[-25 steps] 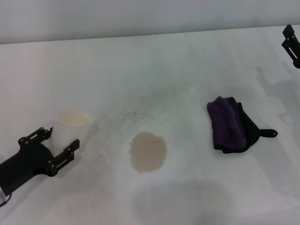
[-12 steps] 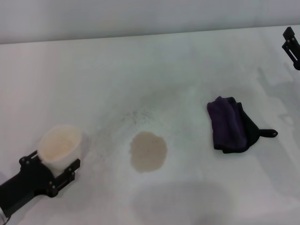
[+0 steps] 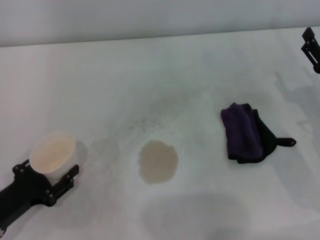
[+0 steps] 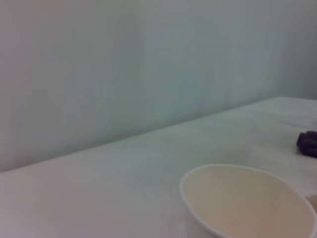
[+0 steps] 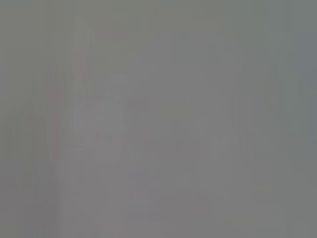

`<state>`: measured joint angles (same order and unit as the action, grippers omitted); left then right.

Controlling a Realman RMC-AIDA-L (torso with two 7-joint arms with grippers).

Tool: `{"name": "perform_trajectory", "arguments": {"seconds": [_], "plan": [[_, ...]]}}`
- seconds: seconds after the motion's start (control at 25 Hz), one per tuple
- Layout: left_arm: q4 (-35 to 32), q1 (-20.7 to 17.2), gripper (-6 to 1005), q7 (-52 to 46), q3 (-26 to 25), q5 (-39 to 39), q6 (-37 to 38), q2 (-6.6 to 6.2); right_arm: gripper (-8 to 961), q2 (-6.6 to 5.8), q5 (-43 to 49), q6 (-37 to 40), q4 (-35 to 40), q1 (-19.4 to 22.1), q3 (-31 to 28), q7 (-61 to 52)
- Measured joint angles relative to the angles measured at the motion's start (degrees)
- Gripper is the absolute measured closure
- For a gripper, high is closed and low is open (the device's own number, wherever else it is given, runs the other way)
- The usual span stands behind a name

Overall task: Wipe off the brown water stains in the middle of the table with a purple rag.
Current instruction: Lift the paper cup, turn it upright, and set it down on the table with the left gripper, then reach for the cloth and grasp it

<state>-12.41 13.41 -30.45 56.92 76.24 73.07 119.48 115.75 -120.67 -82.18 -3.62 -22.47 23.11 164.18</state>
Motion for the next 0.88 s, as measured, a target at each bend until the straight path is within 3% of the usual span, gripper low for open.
{"name": "perform_trajectory", "arguments": {"seconds": [0.12,0.48,0.6,0.88], "plan": [[-0.04,0.00,356,0.10,0.07,-0.21,0.43,-0.10,100,0.00,0.00,0.01,-0.06,0.07,0.00,0.03],[0.17,-0.92,183,3.05,0.19,-0.29,0.23,-0.13,100,0.00,0.00,0.01,-0.07,0.05,0.42,0.09],[0.24,-2.03,125,3.95,0.11,-0.47,0.33,-0.08,100,0.00,0.00,0.01,-0.06,0.06,0.44,0.19],[0.15,-6.34,108,8.78,-0.22,-4.17,2.73,-0.05,100,-0.10,0.00,-0.01,0.00,0.34,0.53,0.12]]}}
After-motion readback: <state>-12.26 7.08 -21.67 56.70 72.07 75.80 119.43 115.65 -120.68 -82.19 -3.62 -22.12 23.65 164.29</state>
